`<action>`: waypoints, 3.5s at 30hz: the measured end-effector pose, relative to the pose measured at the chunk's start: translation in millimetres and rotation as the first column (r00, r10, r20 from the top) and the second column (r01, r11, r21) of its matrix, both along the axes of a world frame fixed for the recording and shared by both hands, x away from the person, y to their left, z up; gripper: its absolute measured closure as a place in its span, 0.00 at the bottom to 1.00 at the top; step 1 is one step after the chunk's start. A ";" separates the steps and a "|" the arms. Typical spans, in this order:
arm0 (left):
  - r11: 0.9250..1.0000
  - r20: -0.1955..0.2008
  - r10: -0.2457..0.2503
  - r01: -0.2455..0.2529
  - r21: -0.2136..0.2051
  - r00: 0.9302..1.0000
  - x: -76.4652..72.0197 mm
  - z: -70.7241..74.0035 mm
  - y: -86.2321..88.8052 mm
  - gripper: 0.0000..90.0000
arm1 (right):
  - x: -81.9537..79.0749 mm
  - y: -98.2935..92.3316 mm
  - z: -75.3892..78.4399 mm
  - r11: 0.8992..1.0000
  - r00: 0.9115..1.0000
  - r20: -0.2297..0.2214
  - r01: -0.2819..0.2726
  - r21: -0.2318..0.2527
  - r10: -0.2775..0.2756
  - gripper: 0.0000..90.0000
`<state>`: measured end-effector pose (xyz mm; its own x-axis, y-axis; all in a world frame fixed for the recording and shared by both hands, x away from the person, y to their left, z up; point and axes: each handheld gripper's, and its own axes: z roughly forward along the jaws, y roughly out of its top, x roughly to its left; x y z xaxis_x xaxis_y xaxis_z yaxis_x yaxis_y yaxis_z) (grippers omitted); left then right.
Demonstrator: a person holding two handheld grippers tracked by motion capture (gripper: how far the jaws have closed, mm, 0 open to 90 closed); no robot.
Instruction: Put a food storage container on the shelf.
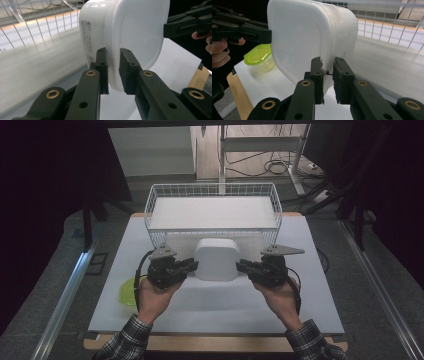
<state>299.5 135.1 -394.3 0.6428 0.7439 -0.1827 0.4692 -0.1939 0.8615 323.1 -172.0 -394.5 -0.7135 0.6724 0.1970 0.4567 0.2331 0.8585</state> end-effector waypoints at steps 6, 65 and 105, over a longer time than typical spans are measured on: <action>1.000 0.028 0.014 -0.014 -0.009 1.000 4.8 14.8 2.1 0.87 | 6.9 1.9 13.7 1.000 1.000 0.017 -0.002 0.018 0.001 0.87; 0.988 0.056 0.062 -0.054 -0.142 0.997 106.1 71.1 7.6 0.72 | 112.0 16.1 84.4 0.994 0.998 0.048 0.047 0.097 -0.052 0.78; 0.983 0.059 0.150 -0.143 -0.114 0.987 143.4 65.9 3.7 0.43 | 141.3 26.5 79.2 0.986 0.989 0.047 0.132 0.098 -0.138 0.57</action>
<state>443.0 138.8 -328.4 0.5416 0.8091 -0.2282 0.4264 -0.0304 0.9040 464.4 -145.5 -315.3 -0.6287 0.7435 0.2281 0.4311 0.0891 0.8979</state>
